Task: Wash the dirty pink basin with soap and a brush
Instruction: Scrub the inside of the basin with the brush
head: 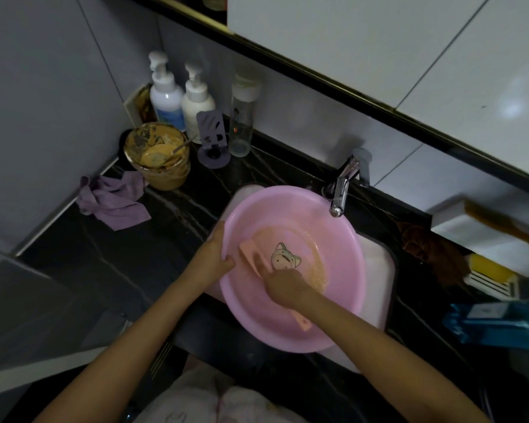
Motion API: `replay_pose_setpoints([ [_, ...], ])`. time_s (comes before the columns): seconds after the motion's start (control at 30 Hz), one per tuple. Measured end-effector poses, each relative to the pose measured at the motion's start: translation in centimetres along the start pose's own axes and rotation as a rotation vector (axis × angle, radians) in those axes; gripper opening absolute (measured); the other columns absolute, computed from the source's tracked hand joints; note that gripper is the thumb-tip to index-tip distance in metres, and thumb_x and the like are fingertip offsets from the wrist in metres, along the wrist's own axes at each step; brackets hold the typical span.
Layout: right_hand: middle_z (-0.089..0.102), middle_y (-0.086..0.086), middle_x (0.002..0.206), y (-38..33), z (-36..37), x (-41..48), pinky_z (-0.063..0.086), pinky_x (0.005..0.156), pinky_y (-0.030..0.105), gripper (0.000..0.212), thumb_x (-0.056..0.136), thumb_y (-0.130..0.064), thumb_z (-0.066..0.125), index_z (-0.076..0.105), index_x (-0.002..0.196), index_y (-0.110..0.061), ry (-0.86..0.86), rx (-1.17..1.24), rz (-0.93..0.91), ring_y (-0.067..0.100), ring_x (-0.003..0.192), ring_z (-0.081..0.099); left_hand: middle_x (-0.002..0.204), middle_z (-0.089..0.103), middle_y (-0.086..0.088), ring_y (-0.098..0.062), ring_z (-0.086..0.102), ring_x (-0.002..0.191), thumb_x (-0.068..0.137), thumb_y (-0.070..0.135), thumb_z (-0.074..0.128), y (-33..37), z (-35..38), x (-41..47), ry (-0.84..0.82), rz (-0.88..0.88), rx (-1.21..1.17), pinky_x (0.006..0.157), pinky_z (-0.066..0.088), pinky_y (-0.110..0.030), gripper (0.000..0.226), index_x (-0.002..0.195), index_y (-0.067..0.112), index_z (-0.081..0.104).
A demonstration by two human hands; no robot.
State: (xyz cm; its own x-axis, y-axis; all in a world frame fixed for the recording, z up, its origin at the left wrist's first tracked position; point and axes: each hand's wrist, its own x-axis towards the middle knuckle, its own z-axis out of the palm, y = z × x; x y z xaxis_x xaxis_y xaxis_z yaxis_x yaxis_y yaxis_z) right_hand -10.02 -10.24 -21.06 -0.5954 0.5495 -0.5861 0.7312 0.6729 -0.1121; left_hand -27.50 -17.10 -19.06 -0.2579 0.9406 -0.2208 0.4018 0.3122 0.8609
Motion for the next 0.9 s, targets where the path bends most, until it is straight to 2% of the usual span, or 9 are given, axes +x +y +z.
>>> replay_pose_setpoints([
  [0.07, 0.059, 0.011, 0.076, 2.4, 0.5, -0.4, 0.037, 0.047, 0.033, 0.081, 0.091, 0.000, 0.037, -0.018, 0.148, -0.011, -0.016, -0.067, 0.101, 0.024, 0.055, 0.053, 0.130, 0.046, -0.008, -0.020, 0.051, 0.112, 0.078, 0.017, 0.059, -0.1, 0.1, 0.2, 0.000, 0.001, 0.020, 0.086, 0.040, -0.026, 0.078, 0.145, 0.020, 0.019],
  [0.2, 0.063, 0.009, 0.087, 4.3, -0.9, 1.8, 0.045, 0.062, 0.034, 0.078, 0.096, -0.012, 0.037, -0.022, 0.147, -0.010, 0.023, 0.015, 0.318, 0.026, 0.073, 0.060, 0.126, 0.048, -0.006, -0.013, 0.049, 0.108, 0.082, 0.006, 0.059, -0.2, 0.3, 0.0, 0.001, -0.014, -0.001, 0.080, 0.040, -0.018, 0.076, 0.145, 0.022, 0.019],
  [0.3, 0.065, 0.016, 0.102, 1.6, -1.1, 2.6, 0.043, 0.063, 0.034, 0.080, 0.096, -0.012, 0.039, -0.024, 0.146, -0.014, -0.011, -0.010, 0.186, 0.028, 0.077, 0.063, 0.127, 0.049, -0.008, -0.020, 0.052, 0.111, 0.078, 0.018, 0.058, -0.5, 0.2, 0.2, -0.008, -0.006, 0.016, 0.085, 0.042, -0.026, 0.078, 0.145, 0.020, 0.019],
  [0.43, 0.052, 0.009, 0.072, 1.8, 1.0, -1.3, 0.038, 0.044, 0.030, 0.083, 0.092, 0.002, 0.036, -0.020, 0.148, -0.022, -0.085, -0.240, -0.113, 0.019, 0.049, 0.043, 0.132, 0.044, -0.002, -0.013, 0.046, 0.115, 0.078, 0.029, 0.061, -0.3, 0.1, 0.1, -0.011, -0.011, -0.026, 0.093, 0.042, -0.030, 0.080, 0.146, 0.024, 0.018],
  [0.53, 0.063, 0.013, 0.106, 5.6, 0.2, 0.1, 0.047, 0.057, 0.034, 0.080, 0.093, 0.001, 0.035, -0.020, 0.148, -0.018, -0.084, -0.238, 0.090, 0.026, 0.068, 0.059, 0.131, 0.046, -0.008, -0.020, 0.049, 0.115, 0.082, 0.009, 0.060, -0.8, 0.4, 0.4, -0.003, -0.037, 0.024, 0.089, 0.040, -0.027, 0.081, 0.147, 0.020, 0.014],
  [0.6, 0.066, 0.013, 0.103, 5.7, -1.4, 1.8, 0.045, 0.063, 0.033, 0.078, 0.095, -0.006, 0.035, -0.021, 0.148, -0.019, -0.032, -0.122, 0.226, 0.027, 0.074, 0.061, 0.131, 0.046, -0.009, -0.020, 0.049, 0.113, 0.083, 0.007, 0.059, -0.9, 0.4, 0.5, -0.006, -0.052, 0.033, 0.088, 0.039, -0.026, 0.081, 0.148, 0.020, 0.012],
  [0.7, 0.064, 0.013, 0.103, 2.7, -0.1, 1.6, 0.042, 0.051, 0.032, 0.080, 0.094, -0.004, 0.037, -0.020, 0.148, -0.018, 0.014, -0.155, 0.102, 0.023, 0.054, 0.049, 0.127, 0.047, -0.010, -0.017, 0.049, 0.108, 0.082, 0.006, 0.060, -0.7, 0.4, 0.6, -0.006, -0.041, 0.063, 0.085, 0.039, -0.025, 0.079, 0.147, 0.016, 0.016],
  [0.8, 0.059, 0.012, 0.082, 2.5, 2.6, -0.7, 0.043, 0.043, 0.033, 0.083, 0.093, 0.003, 0.036, -0.020, 0.148, -0.025, -0.054, -0.299, -0.128, 0.018, 0.044, 0.037, 0.124, 0.049, -0.007, -0.018, 0.051, 0.107, 0.081, 0.008, 0.060, -0.7, 0.5, 0.7, 0.021, -0.026, 0.059, 0.084, 0.041, -0.026, 0.075, 0.145, 0.018, 0.020],
  [0.9, 0.063, 0.005, 0.101, 6.0, 0.5, 0.9, 0.046, 0.053, 0.026, 0.074, 0.096, -0.011, 0.041, -0.003, 0.149, -0.038, 0.036, -0.002, 0.065, 0.008, 0.058, 0.050, 0.120, 0.052, -0.011, -0.024, 0.055, 0.105, 0.081, 0.007, 0.060, -0.8, 0.6, 0.8, 0.005, -0.043, 0.085, 0.082, 0.043, -0.028, 0.076, 0.145, 0.016, 0.018],
])
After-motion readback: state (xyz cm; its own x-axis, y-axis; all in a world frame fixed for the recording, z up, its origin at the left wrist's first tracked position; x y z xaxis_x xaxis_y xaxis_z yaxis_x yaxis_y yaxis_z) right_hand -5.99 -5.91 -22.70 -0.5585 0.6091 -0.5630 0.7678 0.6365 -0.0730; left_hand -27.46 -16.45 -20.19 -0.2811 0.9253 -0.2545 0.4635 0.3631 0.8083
